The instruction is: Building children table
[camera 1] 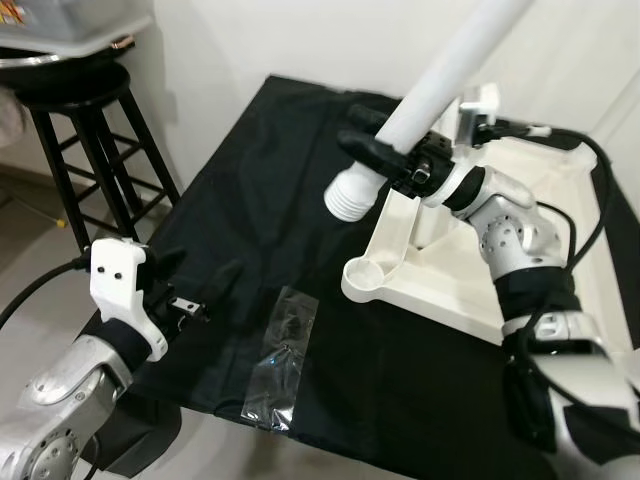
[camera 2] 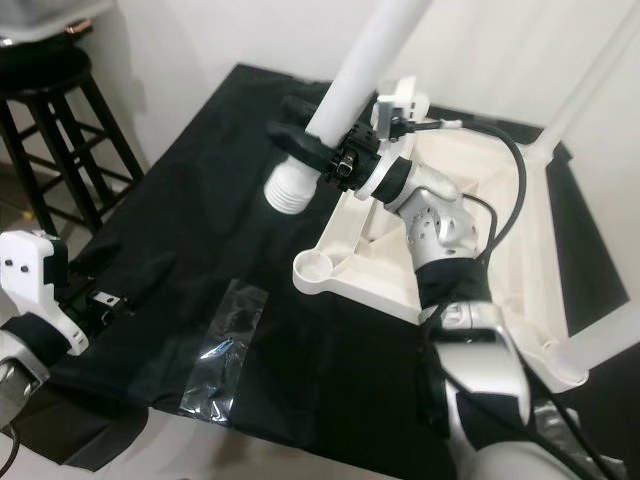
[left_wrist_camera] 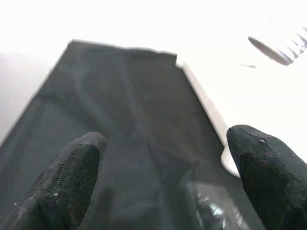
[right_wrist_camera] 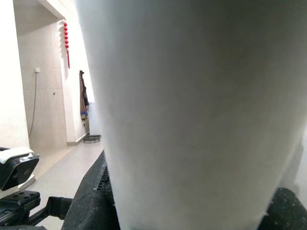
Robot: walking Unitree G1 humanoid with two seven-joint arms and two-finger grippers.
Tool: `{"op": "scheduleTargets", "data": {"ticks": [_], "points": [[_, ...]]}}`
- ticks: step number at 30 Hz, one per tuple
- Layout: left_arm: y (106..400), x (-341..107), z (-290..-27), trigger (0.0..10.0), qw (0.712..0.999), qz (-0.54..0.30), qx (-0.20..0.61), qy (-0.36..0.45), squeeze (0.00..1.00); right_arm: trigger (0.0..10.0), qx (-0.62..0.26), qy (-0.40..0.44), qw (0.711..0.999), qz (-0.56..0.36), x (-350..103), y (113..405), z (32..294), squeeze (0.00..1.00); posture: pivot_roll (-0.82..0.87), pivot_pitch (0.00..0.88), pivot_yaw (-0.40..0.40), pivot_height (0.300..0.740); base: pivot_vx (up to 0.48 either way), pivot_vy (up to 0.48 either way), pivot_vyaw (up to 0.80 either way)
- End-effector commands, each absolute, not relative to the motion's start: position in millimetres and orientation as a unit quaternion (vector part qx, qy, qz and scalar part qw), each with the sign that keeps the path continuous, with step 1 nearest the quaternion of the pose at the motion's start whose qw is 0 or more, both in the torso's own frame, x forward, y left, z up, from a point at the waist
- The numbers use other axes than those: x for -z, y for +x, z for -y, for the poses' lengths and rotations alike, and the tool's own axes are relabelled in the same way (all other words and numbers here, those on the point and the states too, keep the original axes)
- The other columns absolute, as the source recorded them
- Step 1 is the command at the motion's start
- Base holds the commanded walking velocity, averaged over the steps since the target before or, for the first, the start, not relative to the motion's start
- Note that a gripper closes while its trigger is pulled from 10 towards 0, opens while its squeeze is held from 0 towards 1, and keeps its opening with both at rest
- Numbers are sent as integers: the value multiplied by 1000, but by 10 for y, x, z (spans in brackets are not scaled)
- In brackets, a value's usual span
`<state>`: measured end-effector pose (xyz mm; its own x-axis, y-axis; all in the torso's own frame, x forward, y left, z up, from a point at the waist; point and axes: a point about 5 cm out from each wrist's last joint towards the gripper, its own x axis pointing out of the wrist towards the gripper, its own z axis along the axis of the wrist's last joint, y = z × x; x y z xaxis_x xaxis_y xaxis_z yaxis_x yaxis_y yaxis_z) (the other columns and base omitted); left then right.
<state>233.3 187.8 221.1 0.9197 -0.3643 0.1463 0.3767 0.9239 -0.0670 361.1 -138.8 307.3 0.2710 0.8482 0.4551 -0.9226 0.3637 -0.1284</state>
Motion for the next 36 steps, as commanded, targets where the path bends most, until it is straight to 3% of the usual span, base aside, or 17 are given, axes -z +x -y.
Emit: {"op": "scheduleTargets", "data": {"ticks": [1,2,3,4,5,7,10,16,20,27,36], "points": [[2341,-2196,-1846,10000,978,67,194,-42,0,10000,-513,108,817,241,-3025,3584,1385,0,20,0,-92,740,0,0,0],[2341,-2196,-1846,10000,978,67,194,-42,0,10000,-513,108,817,241,-3025,3584,1385,0,20,0,-92,740,0,0,0],[2370,-2211,-1854,10000,977,78,191,-46,0,10000,-418,162,868,214,-2763,3609,1303,0,16,0,-94,740,0,0,0],[2396,-2216,-1870,10000,978,86,185,-51,0,10000,-338,196,901,188,-2524,3606,1259,0,12,0,-93,740,0,0,0],[2396,-2216,-1870,10000,978,86,185,-51,0,10000,-338,196,901,188,-2524,3606,1259,0,12,0,-93,740,0,0,0],[2464,-2208,-1895,10000,978,95,175,-62,0,10000,-270,207,931,136,-2113,3505,1172,0,2,0,-87,740,0,0,0],[2504,-2203,-1895,10000,978,99,174,-63,0,10000,-277,195,934,112,-1964,3432,1117,0,-2,0,-83,740,0,0,0],[2633,-2110,-1825,10000,977,102,175,-62,0,10000,-334,94,936,57,-1669,3144,961,0,-22,0,-65,740,0,0,0],[2648,-2087,-1829,10000,978,99,171,-65,0,10000,-329,92,938,57,-1675,3136,954,0,-23,0,-62,740,0,0,0],[2702,-2078,-1867,10000,981,86,166,-57,0,10000,-304,94,944,83,-1807,3120,1011,0,-78,0,14,740,0,0,0],[2699,-2066,-1920,10000,985,82,145,-38,0,10000,-291,89,948,95,-1911,3150,1038,0,-55,0,23,740,0,0,0]]}}
